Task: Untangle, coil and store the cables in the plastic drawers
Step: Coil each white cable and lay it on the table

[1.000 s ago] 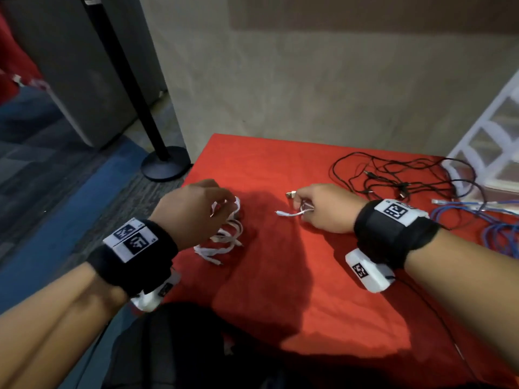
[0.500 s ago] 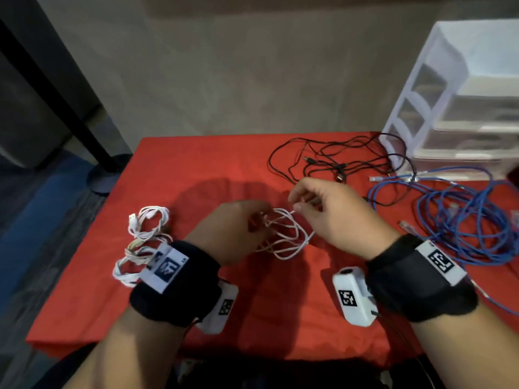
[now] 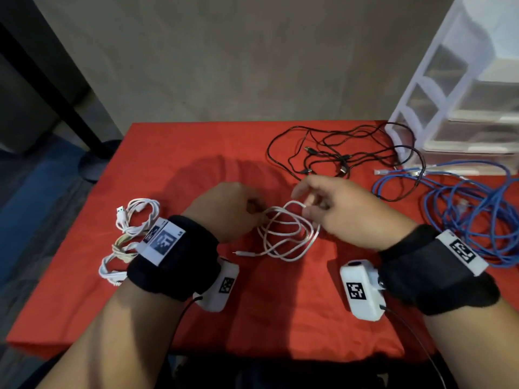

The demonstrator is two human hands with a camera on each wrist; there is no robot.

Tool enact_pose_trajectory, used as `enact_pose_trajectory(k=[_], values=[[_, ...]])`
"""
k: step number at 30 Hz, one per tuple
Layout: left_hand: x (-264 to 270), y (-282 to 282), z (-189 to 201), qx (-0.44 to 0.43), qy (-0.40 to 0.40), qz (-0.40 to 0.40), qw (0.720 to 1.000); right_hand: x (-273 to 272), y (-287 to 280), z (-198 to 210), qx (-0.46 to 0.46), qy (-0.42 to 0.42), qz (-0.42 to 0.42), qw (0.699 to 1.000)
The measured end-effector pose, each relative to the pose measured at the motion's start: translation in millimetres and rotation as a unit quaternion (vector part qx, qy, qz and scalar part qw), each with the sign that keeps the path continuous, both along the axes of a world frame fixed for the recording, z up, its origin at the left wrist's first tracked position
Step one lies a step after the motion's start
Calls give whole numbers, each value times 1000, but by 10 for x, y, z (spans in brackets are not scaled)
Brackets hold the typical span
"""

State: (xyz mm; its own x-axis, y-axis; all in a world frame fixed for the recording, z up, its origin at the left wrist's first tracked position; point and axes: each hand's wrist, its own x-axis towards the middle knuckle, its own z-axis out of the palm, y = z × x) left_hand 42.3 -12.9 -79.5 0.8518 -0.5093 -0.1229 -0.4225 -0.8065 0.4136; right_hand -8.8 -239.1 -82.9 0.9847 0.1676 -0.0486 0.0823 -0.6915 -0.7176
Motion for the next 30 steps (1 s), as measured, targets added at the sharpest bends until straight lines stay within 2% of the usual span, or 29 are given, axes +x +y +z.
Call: enact_pose_trajectory(k=[2,5,9,13,15,17,19,22,24,26,28,30], values=[[17,61,35,-29,-7,5,1000,49,-59,24,60,-43,-20,997],[73,245,158,-144,-59,35,987,123,-254,103,90,-107,-114,984],[158,523,314,-323,-75,116,936,133,-614,214,114,-148,-247,951],[209,671,286,-404,-82,192,891,107,-791,271,70,-134,-271,951],[224,708,260,-434,-87,235,866,93,-852,306,5,-117,-257,959],[220,699,240,-443,-89,242,859,72,-869,320,-52,-75,-207,974],[164,605,251,-431,-69,194,878,54,-754,320,-82,-42,-126,988],[28,364,264,-388,-20,88,917,28,-380,360,-97,-146,-62,983],[-80,185,293,-382,8,30,924,12,-102,411,-30,-193,-12,981],[-169,50,333,-411,54,12,910,-32,160,453,74,-135,39,987],[-243,-19,395,-453,98,30,886,-43,295,413,148,-60,63,985],[-280,-9,462,-474,120,68,870,-36,304,399,187,-60,48,979]])
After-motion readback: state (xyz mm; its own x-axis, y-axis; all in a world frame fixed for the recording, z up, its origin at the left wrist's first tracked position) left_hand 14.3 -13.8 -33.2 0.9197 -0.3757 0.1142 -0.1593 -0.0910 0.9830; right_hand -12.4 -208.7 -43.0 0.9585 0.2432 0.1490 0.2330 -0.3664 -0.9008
